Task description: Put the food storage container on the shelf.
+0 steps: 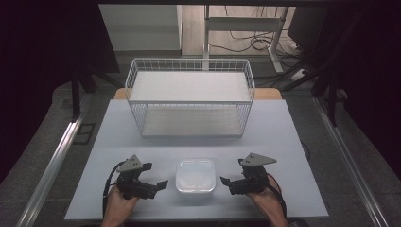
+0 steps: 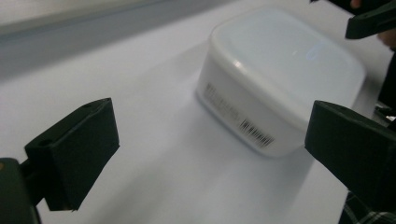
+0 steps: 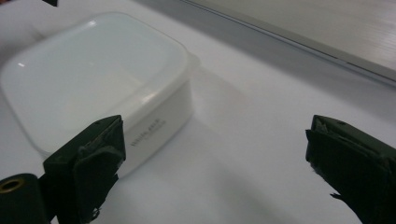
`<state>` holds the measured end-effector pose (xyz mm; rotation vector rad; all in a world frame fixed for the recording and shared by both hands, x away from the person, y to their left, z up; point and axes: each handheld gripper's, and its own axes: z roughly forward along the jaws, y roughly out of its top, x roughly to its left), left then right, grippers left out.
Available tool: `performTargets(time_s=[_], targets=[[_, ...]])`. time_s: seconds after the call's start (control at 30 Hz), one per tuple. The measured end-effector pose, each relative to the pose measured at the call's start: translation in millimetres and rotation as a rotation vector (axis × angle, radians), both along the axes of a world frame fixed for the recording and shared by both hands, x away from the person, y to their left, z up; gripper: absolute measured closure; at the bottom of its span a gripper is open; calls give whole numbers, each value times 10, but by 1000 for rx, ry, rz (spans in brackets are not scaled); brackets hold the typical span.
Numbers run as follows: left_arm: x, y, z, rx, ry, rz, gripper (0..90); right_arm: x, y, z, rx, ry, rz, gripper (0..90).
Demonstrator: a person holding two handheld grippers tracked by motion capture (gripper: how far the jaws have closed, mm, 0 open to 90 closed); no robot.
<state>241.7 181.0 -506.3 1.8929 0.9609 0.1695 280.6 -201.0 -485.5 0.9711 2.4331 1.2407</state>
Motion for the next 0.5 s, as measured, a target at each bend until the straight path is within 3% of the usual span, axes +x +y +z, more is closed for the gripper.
performTargets(time_s=[0.17, 0.33, 0.5], targets=[[26, -127, 75, -41, 10, -54, 27, -22, 81, 83, 35, 25, 11, 13], [50, -297, 106, -8, 11, -83, 58, -90, 244, 154, 26, 29, 41, 5], [165, -409, 90, 28, 24, -86, 108, -64, 372, 110, 20, 71, 60, 86]])
